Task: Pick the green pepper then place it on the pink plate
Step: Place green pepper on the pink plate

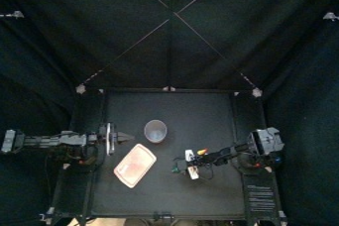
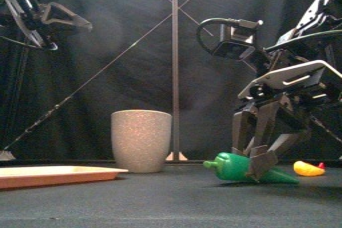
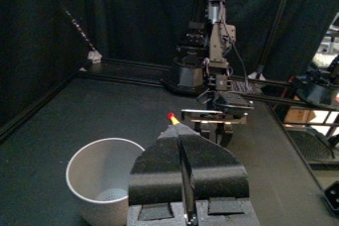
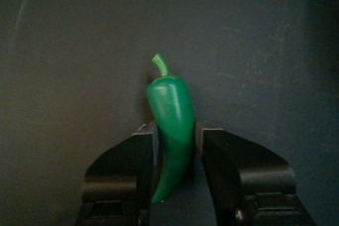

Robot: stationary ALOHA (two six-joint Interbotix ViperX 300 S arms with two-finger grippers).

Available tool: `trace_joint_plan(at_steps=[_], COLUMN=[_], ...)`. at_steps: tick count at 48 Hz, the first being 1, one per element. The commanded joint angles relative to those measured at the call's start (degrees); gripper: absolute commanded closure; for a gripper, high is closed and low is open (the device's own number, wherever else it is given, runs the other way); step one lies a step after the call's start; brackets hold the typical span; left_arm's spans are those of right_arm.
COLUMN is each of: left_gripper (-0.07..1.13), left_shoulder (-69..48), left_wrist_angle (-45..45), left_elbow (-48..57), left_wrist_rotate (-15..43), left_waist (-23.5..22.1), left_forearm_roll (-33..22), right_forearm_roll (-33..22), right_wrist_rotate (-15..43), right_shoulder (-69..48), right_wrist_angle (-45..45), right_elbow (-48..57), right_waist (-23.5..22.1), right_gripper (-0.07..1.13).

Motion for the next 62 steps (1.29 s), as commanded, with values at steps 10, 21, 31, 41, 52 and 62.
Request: trace_joint_plan(at_steps=[10, 21, 31, 41, 52, 62], left_gripper=[1.02, 1.02, 1.02, 1.02, 1.02, 1.02], left_shoulder=[0.1, 0.2, 0.1, 0.1, 0.1, 0.1], left_wrist_angle=[-0.5, -0.5, -0.5, -0.3, -0.3, -0.2], left_elbow=[-0.4, -0.2, -0.2, 0.2, 0.5, 1.0], left_wrist_rotate=[0.2, 0.1, 0.2, 0.3, 0.3, 0.3], left_waist=[0.2, 1.0, 1.2, 1.2, 1.2, 1.3], left_forearm_roll=[-0.2, -0.2, -0.2, -0.2, -0.2, -0.1], right_forearm_roll=[-0.1, -0.6, -0.3, -0.2, 0.5, 1.0], right_wrist_rotate=[0.1, -0.3, 0.1, 0.2, 0.2, 0.4], right_shoulder=[-1.1, 4.3, 14.1, 22.4, 27.7, 29.9], right_wrist_angle=[0.2, 0.3, 3.5, 11.2, 17.7, 18.5], right_elbow=[-12.1, -24.4, -36.4, -46.8, -54.8, -57.9], right_waist=[-0.1, -1.9, -3.7, -4.3, -5.7, -6.9], right_gripper=[0.39, 0.39, 0.39, 0.39, 0.39, 0.38])
